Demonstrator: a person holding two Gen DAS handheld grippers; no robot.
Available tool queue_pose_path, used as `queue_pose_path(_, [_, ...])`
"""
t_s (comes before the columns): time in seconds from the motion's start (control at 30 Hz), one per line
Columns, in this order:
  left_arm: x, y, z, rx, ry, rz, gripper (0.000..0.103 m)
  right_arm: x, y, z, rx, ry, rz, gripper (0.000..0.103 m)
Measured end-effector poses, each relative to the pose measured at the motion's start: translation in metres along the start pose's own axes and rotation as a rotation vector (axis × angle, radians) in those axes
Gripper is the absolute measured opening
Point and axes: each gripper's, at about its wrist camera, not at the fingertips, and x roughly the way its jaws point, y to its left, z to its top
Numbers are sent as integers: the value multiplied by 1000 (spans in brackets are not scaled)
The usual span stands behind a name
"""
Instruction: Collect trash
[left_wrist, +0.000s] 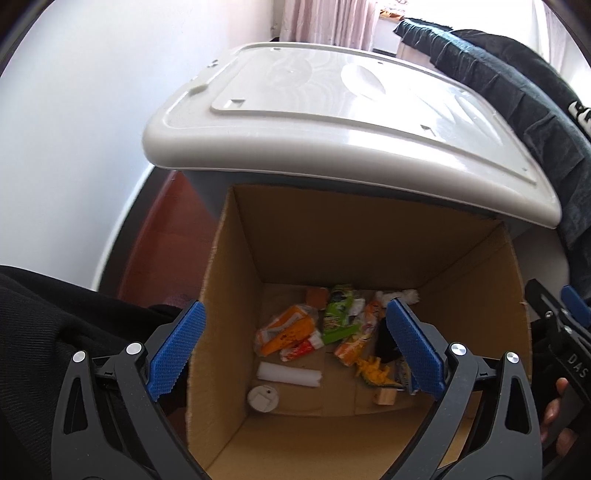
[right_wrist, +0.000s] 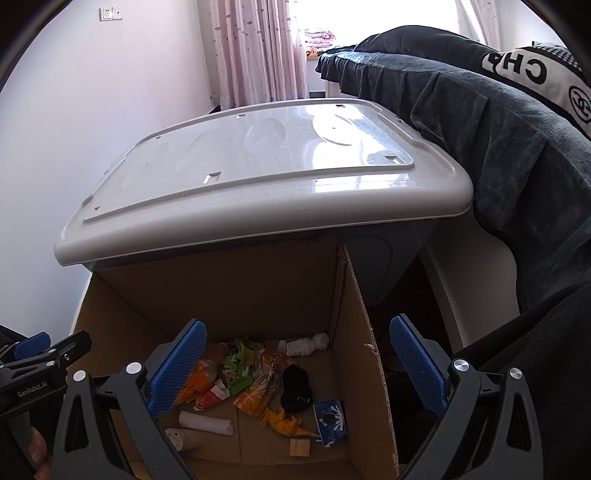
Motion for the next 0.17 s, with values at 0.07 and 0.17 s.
queue_pose_path(0.07, [0,1,0,-3,2,-5,95,0,-1,0,3,0,0,98])
queue_pose_path(0.17, [1,2,0,-5,10,-3,95,0,0,0,3,1,-1,98])
